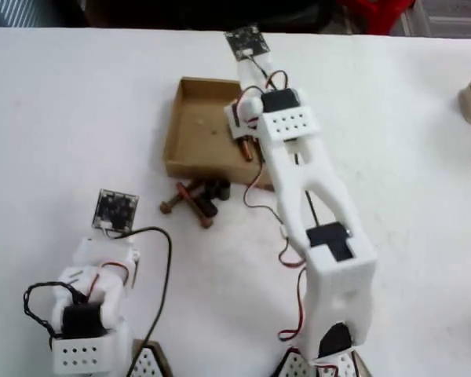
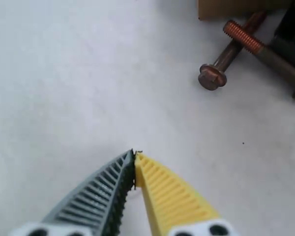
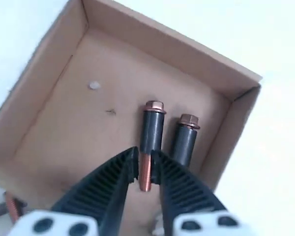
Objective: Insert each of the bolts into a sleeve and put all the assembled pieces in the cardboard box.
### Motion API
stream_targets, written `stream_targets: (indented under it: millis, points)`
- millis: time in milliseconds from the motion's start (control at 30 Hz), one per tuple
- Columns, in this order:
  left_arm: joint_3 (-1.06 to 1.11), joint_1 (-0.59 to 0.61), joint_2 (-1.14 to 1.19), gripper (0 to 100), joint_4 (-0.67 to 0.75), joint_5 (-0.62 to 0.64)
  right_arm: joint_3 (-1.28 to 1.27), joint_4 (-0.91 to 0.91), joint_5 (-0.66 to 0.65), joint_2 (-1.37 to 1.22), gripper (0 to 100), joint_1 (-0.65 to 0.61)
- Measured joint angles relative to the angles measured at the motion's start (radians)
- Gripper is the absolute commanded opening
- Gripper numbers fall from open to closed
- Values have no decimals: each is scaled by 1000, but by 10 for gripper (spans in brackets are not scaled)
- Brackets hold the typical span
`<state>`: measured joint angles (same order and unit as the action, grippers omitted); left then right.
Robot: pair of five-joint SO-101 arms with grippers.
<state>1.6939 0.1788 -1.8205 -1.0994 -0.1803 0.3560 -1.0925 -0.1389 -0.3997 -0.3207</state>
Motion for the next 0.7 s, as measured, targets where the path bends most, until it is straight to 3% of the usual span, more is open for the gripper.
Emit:
stream_targets:
  millis: [233, 467, 700]
  points:
    - [0, 0, 0, 23, 0, 0, -341, 52, 0, 322, 17, 0]
    - [0, 0, 0, 23, 0, 0, -884, 324, 0, 697, 17, -11]
    - [0, 0, 0, 23, 0, 0, -1390, 629, 0, 1008, 18, -98]
